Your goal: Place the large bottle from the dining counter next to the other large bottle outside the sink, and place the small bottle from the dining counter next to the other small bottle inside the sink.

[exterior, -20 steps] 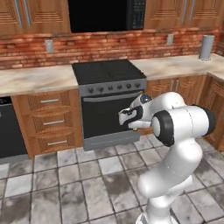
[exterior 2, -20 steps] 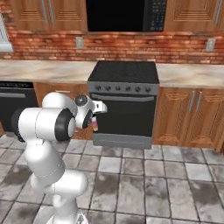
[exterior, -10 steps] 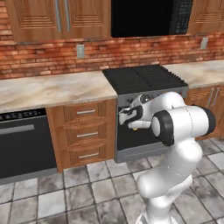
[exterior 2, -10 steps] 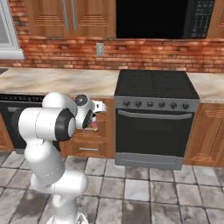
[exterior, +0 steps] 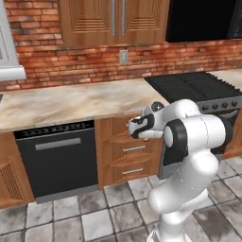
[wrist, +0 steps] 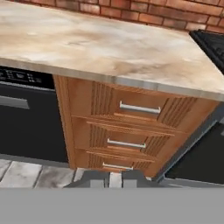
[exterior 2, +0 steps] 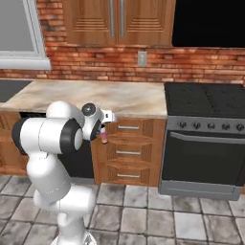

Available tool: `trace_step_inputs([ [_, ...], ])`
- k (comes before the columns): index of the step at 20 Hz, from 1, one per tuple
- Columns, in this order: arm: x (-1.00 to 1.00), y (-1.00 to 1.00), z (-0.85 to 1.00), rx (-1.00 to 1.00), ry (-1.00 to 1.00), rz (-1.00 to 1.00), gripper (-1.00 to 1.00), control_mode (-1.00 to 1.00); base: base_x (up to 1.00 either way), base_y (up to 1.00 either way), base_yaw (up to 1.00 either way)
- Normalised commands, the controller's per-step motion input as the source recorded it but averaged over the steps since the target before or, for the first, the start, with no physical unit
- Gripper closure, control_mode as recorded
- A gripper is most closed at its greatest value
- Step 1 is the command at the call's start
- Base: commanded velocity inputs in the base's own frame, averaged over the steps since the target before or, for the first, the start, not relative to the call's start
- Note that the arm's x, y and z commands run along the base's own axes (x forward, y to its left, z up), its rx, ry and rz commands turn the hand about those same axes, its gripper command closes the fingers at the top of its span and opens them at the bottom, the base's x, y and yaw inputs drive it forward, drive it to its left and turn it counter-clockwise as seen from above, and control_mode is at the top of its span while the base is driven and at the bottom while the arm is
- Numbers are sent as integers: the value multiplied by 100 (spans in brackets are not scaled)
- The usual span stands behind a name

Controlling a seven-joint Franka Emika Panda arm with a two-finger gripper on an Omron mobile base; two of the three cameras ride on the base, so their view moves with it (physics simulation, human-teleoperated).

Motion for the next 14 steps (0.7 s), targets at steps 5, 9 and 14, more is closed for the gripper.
trace_step_inputs([
  [5, 0, 0, 0, 0, 0, 0, 100, 100, 43, 95, 0],
  [9, 0, 0, 0, 0, 0, 0, 100, 100, 46, 94, 0],
  [14, 0, 0, 0, 0, 0, 0, 100, 100, 45, 98, 0],
])
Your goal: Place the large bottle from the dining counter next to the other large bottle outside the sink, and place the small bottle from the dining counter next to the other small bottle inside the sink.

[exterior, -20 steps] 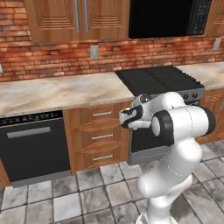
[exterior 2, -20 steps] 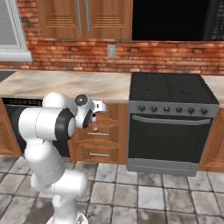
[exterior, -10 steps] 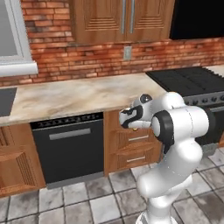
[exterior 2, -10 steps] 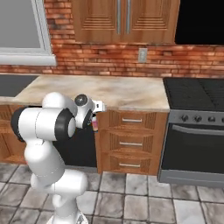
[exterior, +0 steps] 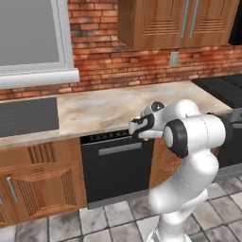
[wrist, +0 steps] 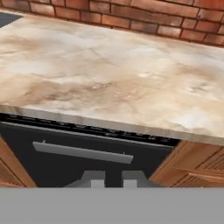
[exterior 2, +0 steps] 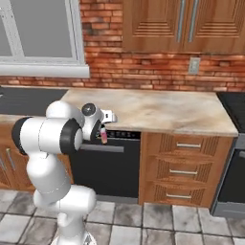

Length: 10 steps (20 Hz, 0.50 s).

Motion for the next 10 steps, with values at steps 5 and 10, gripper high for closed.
trace_step_inputs([
  [5, 0, 0, 0, 0, 0, 0, 100, 100, 34, 100, 0],
  [10, 0, 0, 0, 0, 0, 0, 100, 100, 34, 100, 0],
])
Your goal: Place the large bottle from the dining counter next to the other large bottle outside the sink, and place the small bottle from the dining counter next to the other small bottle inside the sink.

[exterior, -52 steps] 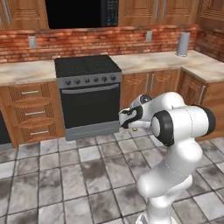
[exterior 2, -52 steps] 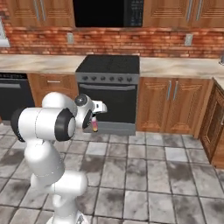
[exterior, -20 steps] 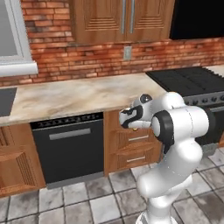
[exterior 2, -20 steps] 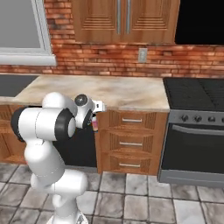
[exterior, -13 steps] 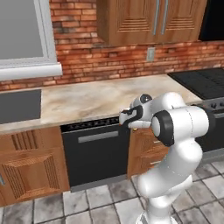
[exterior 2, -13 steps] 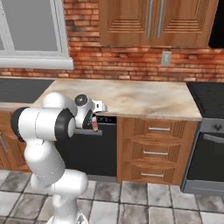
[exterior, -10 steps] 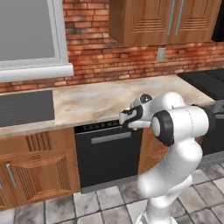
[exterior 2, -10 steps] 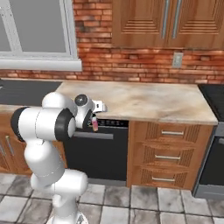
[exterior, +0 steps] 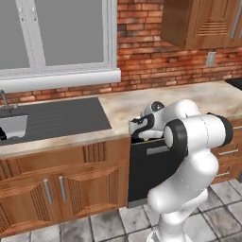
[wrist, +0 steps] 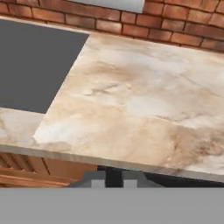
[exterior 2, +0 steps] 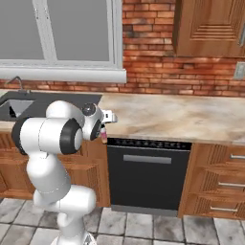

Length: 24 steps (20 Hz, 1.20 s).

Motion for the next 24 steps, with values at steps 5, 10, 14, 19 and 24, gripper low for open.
trace_step_inputs([
  [5, 0, 0, 0, 0, 0, 0, 100, 100, 40, 100, 0],
  [10, 0, 0, 0, 0, 0, 0, 100, 100, 44, 100, 0],
  [14, 0, 0, 0, 0, 0, 0, 100, 100, 39, 99, 0],
  [19, 0, 0, 0, 0, 0, 0, 100, 100, 39, 94, 0],
  [24, 0, 0, 0, 0, 0, 0, 100, 100, 39, 81, 0],
])
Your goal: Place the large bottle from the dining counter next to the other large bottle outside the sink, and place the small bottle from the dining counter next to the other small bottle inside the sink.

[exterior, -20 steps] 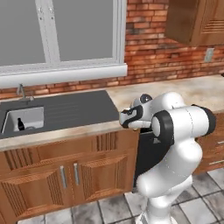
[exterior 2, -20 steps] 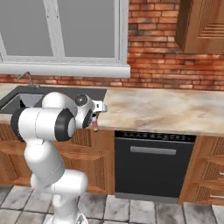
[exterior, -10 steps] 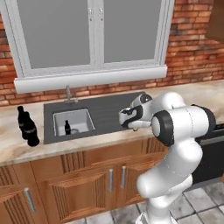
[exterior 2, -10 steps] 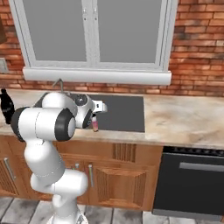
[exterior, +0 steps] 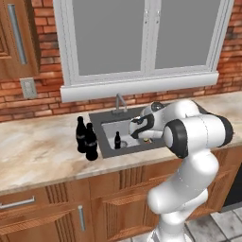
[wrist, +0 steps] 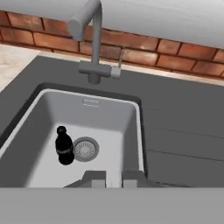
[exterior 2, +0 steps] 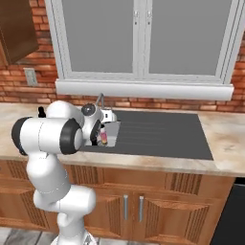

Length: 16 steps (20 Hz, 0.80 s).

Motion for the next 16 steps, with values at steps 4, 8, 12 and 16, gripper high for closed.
trace_step_inputs([
  [4, 0, 0, 0, 0, 0, 0, 100, 100, 41, 37, 0],
  [8, 0, 0, 0, 0, 0, 0, 100, 100, 25, 2, 0],
  [12, 0, 0, 0, 0, 0, 0, 100, 100, 6, 0, 0],
  [16, 0, 0, 0, 0, 0, 0, 100, 100, 0, 0, 0],
])
